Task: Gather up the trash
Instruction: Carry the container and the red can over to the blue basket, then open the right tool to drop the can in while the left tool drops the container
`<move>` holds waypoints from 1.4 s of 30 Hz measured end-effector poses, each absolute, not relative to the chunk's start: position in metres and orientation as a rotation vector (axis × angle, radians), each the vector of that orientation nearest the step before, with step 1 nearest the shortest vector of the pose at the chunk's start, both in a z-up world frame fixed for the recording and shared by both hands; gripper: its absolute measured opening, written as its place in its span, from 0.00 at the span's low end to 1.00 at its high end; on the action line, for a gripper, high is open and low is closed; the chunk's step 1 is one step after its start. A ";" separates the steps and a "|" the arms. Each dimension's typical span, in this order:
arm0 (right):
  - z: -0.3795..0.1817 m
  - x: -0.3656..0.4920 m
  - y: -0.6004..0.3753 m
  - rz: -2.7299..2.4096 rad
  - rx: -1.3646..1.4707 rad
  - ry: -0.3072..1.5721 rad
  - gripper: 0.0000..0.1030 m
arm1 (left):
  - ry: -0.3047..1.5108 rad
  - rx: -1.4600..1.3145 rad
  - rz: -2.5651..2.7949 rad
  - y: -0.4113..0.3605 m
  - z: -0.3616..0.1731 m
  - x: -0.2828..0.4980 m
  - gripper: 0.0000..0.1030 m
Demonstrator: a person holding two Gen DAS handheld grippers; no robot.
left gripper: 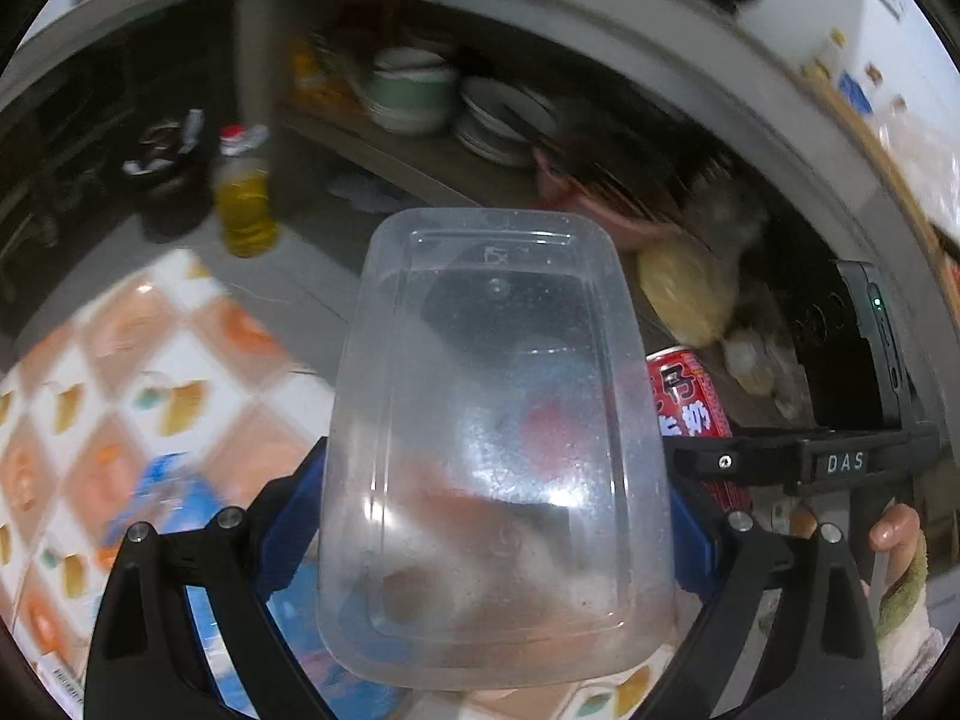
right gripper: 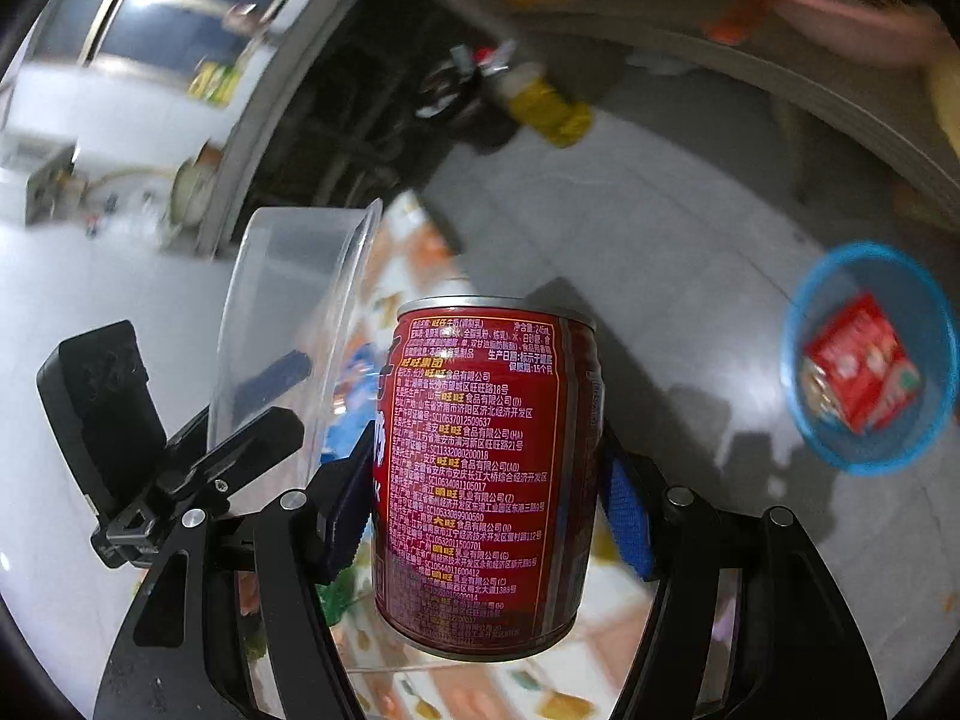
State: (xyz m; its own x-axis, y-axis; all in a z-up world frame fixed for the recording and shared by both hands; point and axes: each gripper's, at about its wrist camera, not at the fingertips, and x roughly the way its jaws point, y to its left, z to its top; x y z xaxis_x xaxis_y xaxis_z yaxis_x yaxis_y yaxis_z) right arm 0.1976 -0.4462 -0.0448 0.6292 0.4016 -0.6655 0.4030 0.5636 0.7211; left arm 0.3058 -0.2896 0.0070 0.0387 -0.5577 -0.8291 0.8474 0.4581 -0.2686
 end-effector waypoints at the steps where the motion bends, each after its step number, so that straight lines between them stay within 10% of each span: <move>1: -0.053 0.191 -0.456 -0.020 1.033 0.932 0.61 | 1.081 0.346 -1.117 -0.299 0.002 0.301 0.90; 23: -0.289 0.114 -0.596 -0.480 1.336 1.118 0.61 | 1.368 0.563 -1.126 -0.482 -0.164 0.232 0.90; 42: -0.407 0.172 -0.607 -0.730 0.863 1.502 0.69 | 1.403 0.568 -1.095 -0.480 -0.185 0.245 0.90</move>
State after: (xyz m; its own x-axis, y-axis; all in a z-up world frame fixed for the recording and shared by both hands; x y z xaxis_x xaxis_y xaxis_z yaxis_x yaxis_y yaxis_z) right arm 0.1718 -0.6070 -0.4068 -0.0292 0.1088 -0.9936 0.8482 0.5286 0.0329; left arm 0.2445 -0.4802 -0.1846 -0.1732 -0.2652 -0.9485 0.8556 0.4365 -0.2783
